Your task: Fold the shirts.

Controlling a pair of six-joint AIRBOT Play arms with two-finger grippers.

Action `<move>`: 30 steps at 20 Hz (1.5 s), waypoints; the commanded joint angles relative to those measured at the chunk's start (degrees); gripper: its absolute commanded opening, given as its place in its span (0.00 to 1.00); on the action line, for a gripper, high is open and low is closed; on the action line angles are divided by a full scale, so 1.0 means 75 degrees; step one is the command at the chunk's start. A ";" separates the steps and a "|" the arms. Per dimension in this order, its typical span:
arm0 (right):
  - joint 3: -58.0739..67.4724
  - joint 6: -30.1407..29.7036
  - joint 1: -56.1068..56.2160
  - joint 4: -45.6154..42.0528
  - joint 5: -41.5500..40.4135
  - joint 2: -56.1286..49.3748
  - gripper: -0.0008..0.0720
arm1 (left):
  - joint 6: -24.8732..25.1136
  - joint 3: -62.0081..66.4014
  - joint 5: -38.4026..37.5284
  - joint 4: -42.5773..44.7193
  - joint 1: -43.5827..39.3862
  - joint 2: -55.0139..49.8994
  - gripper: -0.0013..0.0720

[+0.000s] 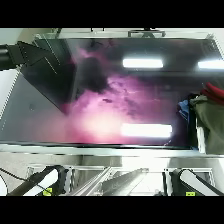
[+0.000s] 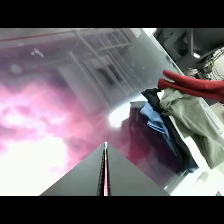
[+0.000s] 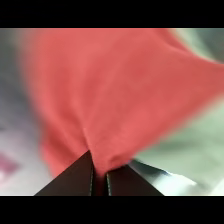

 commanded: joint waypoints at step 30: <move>-0.1110 -0.2535 0.1988 0.4036 -0.0930 0.0796 0.03 | -0.0667 -0.0711 -0.0554 0.0533 0.0475 0.0466 0.04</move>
